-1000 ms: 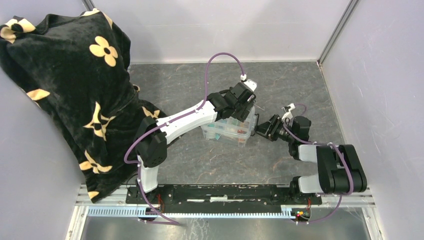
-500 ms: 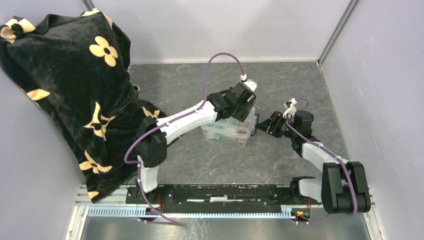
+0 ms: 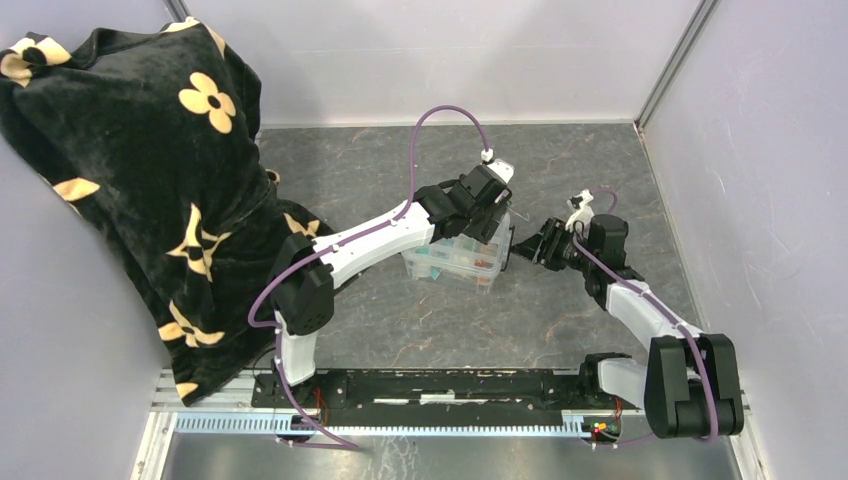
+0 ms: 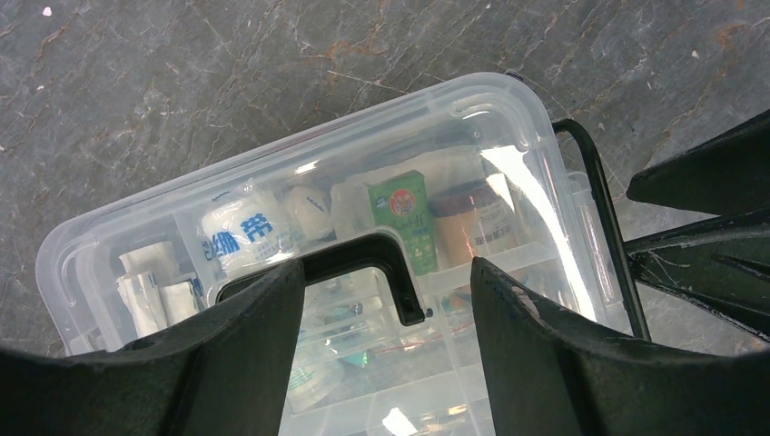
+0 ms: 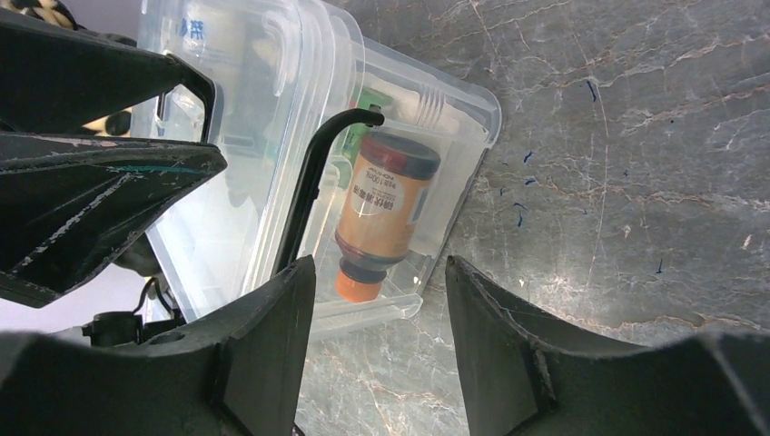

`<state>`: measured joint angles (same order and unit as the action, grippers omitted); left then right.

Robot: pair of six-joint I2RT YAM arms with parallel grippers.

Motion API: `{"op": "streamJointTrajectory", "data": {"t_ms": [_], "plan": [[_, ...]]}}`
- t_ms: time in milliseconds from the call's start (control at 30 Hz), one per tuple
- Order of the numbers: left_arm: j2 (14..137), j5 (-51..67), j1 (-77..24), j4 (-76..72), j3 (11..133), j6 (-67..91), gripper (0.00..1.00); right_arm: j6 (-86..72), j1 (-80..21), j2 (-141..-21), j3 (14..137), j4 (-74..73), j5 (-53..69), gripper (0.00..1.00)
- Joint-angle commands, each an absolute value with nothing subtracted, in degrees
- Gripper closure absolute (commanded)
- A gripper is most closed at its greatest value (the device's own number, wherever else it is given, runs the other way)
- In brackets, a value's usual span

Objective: Organize the medicine kit

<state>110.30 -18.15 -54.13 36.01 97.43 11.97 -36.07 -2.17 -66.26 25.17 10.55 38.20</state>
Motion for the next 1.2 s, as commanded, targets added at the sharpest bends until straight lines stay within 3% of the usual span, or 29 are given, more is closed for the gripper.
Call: {"op": "streamJointTrajectory", "data": {"t_ms": [0, 433, 1167], "plan": [[113.17, -17.93, -54.67, 44.06, 94.75, 11.28, 0.27, -34.22, -4.78, -66.0, 28.69, 10.1, 36.98, 0.39], [113.49, -17.76, -54.93, 44.03, 94.66, 11.33, 0.27, -31.2, -9.98, -64.26, 33.11, 4.44, 29.23, 0.38], [113.36, -17.67, -55.11, 44.12, 95.09, 11.33, 0.28, -29.64, -11.15, -62.57, 35.01, 1.15, 26.94, 0.38]]}}
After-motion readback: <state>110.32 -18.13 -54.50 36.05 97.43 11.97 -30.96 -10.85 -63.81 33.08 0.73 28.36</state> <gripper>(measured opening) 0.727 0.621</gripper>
